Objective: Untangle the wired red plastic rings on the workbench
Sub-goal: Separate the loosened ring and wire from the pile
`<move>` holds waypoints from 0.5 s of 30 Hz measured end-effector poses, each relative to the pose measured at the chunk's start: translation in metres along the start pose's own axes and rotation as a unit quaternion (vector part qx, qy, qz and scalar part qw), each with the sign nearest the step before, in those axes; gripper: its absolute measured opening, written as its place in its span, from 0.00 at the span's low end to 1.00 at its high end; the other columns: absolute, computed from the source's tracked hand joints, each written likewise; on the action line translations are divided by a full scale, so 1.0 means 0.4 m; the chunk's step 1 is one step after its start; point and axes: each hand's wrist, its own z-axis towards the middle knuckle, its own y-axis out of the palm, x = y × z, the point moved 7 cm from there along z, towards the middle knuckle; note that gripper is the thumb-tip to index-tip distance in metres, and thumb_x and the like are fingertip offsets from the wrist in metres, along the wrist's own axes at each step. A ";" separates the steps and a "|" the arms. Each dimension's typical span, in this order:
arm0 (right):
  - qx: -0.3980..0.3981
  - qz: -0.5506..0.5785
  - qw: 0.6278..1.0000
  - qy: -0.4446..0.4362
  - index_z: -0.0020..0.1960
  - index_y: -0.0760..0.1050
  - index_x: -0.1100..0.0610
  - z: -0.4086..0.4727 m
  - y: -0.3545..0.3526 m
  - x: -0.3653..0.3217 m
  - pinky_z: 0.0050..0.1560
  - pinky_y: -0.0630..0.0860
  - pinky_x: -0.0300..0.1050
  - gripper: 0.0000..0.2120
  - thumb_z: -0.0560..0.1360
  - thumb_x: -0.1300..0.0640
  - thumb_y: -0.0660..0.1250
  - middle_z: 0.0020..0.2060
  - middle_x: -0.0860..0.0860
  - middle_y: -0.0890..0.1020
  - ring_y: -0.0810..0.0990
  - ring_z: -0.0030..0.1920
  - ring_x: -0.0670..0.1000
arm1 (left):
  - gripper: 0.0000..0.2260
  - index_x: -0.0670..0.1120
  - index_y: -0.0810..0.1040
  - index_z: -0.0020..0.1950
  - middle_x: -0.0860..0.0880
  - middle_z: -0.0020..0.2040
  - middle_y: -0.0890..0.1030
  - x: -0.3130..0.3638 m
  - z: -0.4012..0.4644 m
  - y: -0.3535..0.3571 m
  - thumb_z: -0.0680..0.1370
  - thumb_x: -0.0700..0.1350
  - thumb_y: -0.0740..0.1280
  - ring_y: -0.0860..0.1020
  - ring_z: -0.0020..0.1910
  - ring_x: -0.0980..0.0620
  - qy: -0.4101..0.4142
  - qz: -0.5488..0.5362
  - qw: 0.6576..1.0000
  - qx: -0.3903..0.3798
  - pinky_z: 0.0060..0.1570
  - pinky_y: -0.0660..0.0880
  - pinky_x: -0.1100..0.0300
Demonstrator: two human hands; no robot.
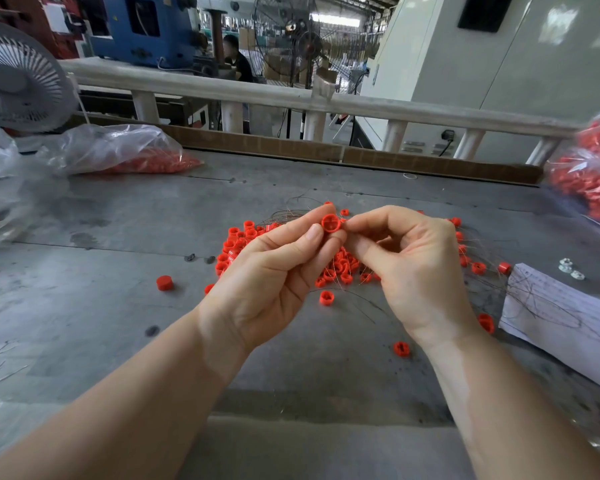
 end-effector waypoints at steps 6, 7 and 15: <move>0.001 0.008 1.000 0.012 0.37 0.80 0.46 -0.002 0.001 0.004 0.42 0.78 0.48 0.12 0.68 0.63 0.74 0.34 0.44 0.84 0.81 0.36 0.44 | 0.12 0.43 0.86 0.41 0.44 0.41 0.85 -0.005 -0.001 0.001 0.66 0.34 0.64 0.84 0.41 0.53 -0.003 -0.005 1.000 0.005 0.36 0.78 0.68; 0.001 0.011 1.000 0.014 0.36 0.81 0.46 -0.002 0.002 0.005 0.43 0.79 0.50 0.12 0.68 0.63 0.74 0.34 0.45 0.84 0.81 0.36 0.45 | 0.12 0.43 0.86 0.41 0.44 0.41 0.85 -0.006 -0.001 0.001 0.66 0.34 0.64 0.84 0.41 0.53 -0.002 -0.005 1.000 0.006 0.36 0.78 0.68; -0.012 0.041 0.999 0.025 0.38 0.82 0.48 0.000 0.008 0.020 0.44 0.79 0.45 0.09 0.68 0.63 0.74 0.35 0.47 0.85 0.82 0.38 0.46 | 0.12 0.43 0.86 0.41 0.44 0.42 0.85 -0.008 0.002 -0.004 0.66 0.33 0.64 0.84 0.41 0.53 -0.005 -0.014 1.000 0.005 0.36 0.78 0.68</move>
